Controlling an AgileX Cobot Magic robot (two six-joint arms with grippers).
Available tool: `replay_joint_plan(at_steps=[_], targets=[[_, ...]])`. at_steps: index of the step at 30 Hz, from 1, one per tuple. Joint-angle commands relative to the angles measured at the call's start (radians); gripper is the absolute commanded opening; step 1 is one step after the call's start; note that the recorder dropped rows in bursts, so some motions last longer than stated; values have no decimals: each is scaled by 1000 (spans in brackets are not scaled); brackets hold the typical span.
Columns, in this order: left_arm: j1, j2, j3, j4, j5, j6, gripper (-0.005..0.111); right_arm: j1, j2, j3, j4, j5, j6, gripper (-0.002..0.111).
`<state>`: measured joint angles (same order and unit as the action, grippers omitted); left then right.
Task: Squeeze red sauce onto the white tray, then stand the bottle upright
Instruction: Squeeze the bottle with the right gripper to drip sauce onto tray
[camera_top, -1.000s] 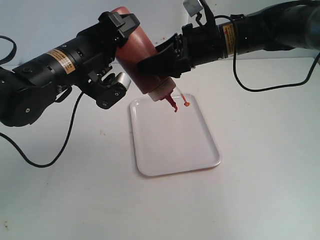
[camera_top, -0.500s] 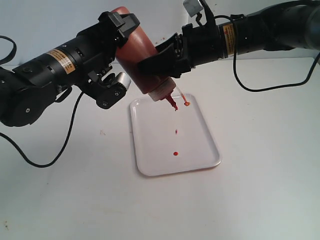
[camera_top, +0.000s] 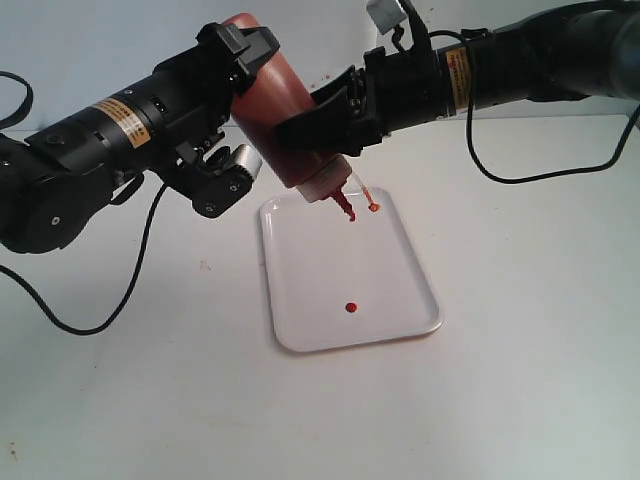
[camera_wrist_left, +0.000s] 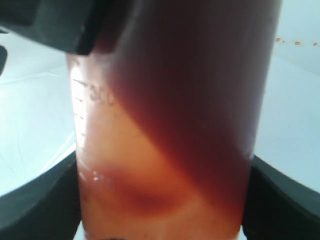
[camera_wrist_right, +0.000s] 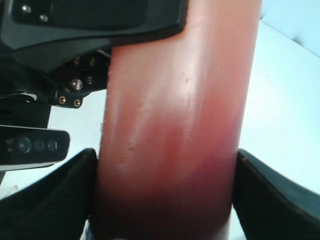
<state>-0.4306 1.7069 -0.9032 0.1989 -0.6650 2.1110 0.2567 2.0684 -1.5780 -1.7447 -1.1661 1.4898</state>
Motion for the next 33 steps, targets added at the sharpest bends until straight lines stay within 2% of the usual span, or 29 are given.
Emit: replay_joint_plan(at_steps=[1,3,5,11,23,26,29,32,33], targets=[[-4,-19,-14,-37,-61,-17,0,1,-3,-7,0,-49,-28,83],[-4,-19,-14,-37,-61,-17,0,1,-3,-7,0,-55,-28,97],[-4,-19,-14,-37,-61,-17,0,-1,-3,-7,0,-55,-28,103],[-4,-19,-14,-37,-61,-17,0,-26,-3,-7,17,-55,-26,103],[-4,-18,-14,-37,-65,-17,0,-4,-3,-5,21,-38,-15,100],[-4,-18,-14,-37,-70,-17,0,4,-3,-5,0,-26,-15,92],[-4,-18,-14,-37,-72,-17,0,4,-3,-5,0,5,-15,76],[-4,-18,-14,-37,-72,-17,0,4,-3,-5,0,4,-17,46],[-4,-18,-14,-37,-72,-17,0,4,-3,-5,0,4,-24,31]])
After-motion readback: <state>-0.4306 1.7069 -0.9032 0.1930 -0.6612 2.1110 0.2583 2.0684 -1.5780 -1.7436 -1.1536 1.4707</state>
